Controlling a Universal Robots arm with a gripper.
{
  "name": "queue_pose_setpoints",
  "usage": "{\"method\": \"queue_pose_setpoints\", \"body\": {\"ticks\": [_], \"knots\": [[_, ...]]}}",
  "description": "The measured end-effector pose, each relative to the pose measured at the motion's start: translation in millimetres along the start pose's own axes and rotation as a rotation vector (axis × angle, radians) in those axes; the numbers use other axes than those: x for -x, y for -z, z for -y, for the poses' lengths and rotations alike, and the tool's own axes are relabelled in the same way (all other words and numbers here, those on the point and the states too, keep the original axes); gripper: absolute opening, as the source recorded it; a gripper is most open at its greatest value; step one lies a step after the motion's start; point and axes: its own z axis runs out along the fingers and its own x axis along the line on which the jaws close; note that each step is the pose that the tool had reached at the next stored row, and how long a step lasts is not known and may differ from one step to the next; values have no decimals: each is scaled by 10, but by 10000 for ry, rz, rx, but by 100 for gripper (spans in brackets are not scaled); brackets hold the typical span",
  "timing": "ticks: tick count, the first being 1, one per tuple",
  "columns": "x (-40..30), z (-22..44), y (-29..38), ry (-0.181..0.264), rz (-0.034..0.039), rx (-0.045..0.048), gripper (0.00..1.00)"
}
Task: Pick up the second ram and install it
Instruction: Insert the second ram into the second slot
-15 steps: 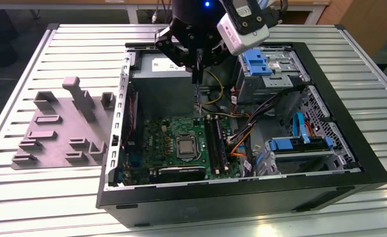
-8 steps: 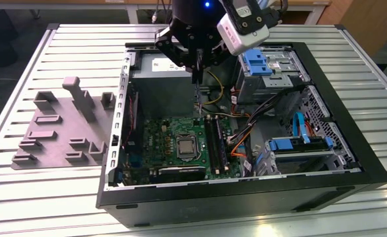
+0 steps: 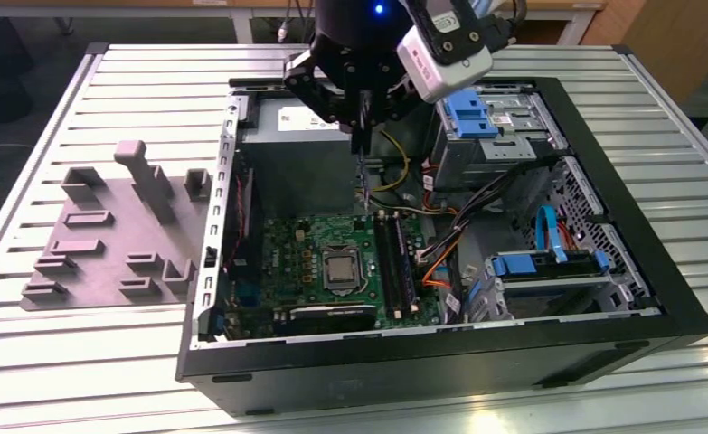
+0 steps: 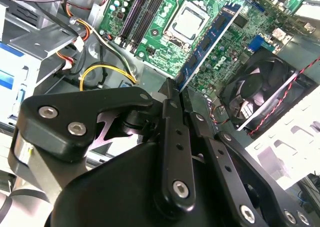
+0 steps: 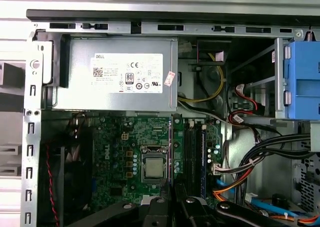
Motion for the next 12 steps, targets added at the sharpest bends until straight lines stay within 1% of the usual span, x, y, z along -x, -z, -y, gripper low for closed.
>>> {"method": "queue_pose_setpoints", "body": {"ticks": [3, 5, 9, 12], "knots": [[-1, 29, -9, -1, 0, 0, 14], [1, 34, -28, -1, 0, -1, 14], [41, 37, -87, -33, 2, 0, 14], [55, 39, -140, -85, 3, -1, 14]]}}
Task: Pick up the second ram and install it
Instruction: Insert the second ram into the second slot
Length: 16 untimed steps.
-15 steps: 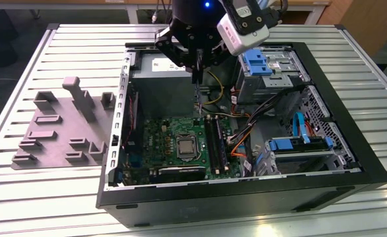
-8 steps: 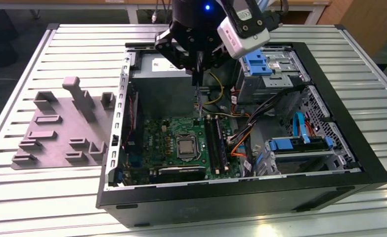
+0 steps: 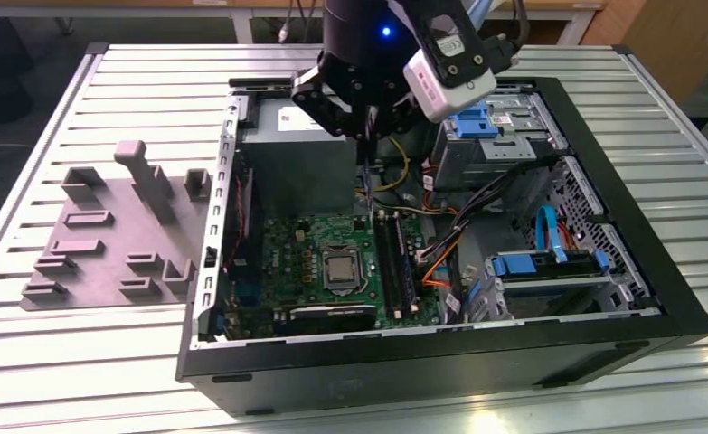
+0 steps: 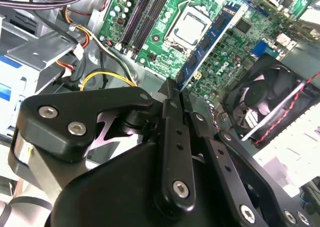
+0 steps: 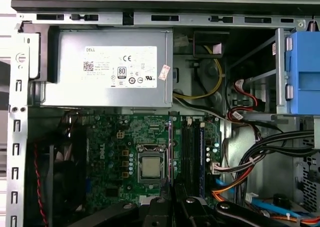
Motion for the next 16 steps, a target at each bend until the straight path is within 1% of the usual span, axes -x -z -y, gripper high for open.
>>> {"method": "queue_pose_setpoints", "body": {"ticks": [7, 9, 16], "knots": [[5, 11, -125, -48, 2, 0, 14], [5, 12, -135, -51, 1, -3, 14], [5, 12, -136, -51, 2, -1, 14]]}}
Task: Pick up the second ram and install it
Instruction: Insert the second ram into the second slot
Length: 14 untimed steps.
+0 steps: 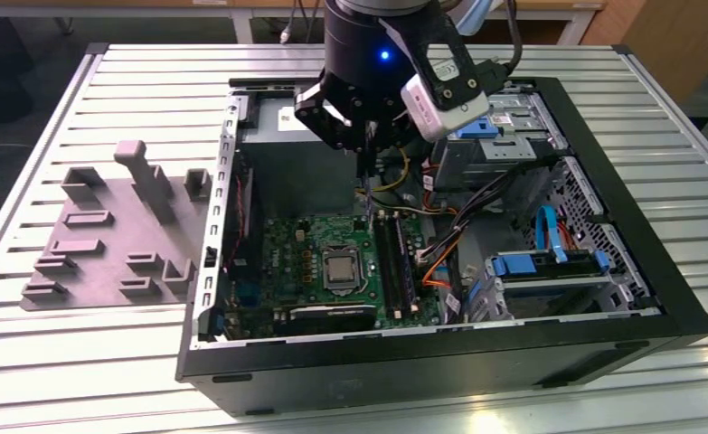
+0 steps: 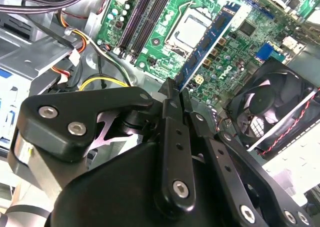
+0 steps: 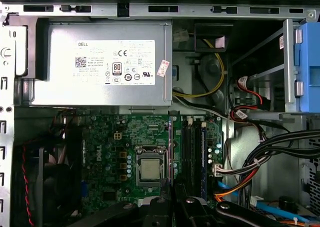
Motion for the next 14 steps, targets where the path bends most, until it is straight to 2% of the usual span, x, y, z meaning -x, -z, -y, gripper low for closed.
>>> {"method": "queue_pose_setpoints", "body": {"ticks": [6, 8, 14], "knots": [[0, 3, -2, 0, 1, 1, 14], [1, 24, -5, 0, 0, -9, 14], [13, 46, -95, -52, 2, -15, 14]]}}
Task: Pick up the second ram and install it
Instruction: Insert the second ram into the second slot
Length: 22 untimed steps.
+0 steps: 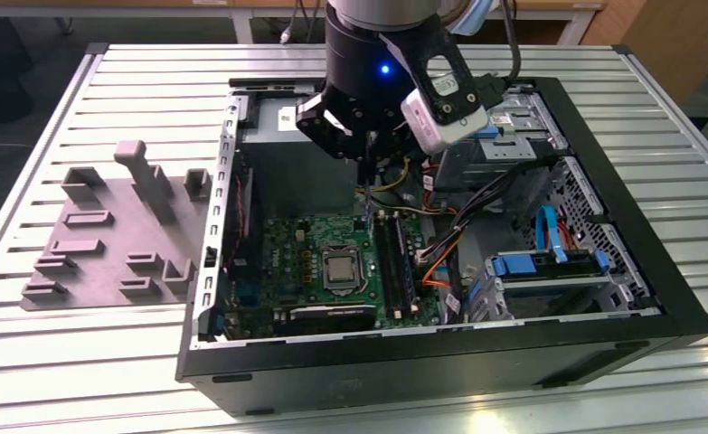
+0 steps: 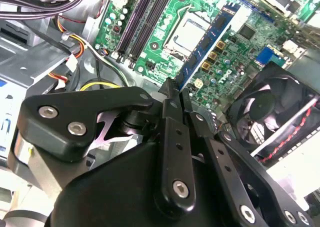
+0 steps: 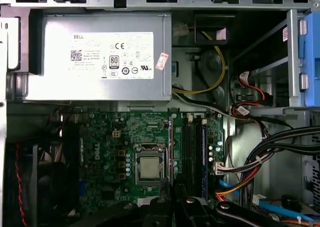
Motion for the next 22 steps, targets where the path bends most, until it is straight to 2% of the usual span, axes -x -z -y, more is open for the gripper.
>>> {"method": "queue_pose_setpoints", "body": {"ticks": [9, 13, 22], "knots": [[23, 11, -150, -32, 1, 1, 14], [23, 12, -179, -33, 1, 0, 14], [22, 18, -183, -33, 2, 3, 14]]}}
